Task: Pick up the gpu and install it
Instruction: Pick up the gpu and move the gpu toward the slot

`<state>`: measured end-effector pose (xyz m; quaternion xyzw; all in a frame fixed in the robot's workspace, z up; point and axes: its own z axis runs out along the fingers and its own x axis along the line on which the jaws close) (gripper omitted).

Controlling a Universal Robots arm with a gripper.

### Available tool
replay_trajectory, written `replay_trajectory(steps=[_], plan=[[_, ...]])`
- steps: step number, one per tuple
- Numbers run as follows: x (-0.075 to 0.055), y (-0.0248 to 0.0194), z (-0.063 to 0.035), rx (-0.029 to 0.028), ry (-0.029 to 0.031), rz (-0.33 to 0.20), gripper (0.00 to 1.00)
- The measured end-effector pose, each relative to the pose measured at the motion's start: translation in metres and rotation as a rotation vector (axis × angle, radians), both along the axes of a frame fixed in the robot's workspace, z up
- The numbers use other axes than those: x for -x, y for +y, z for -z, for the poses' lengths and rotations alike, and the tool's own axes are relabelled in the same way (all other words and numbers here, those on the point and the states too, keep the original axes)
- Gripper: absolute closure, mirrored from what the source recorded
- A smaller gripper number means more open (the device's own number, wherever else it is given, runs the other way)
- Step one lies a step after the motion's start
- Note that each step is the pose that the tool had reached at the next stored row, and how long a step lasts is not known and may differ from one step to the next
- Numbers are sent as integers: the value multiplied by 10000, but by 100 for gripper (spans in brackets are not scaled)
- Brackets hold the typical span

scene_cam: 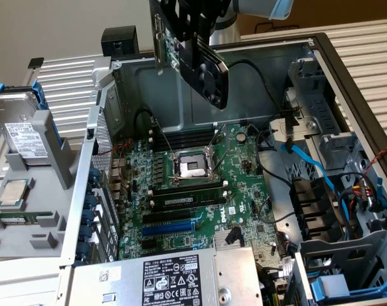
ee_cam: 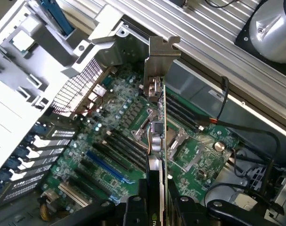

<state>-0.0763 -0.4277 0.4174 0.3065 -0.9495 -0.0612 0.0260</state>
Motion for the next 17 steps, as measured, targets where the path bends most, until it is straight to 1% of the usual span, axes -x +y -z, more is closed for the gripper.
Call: replay_trajectory(steps=[5,14,15,17], plan=[[-1,0,6,1,-8,-908,73],[-1,0,19,2,-52,-2550,73],[-2,0,20,3,-66,-2731,73],[-1,0,25,14,-152,-3091,73]])
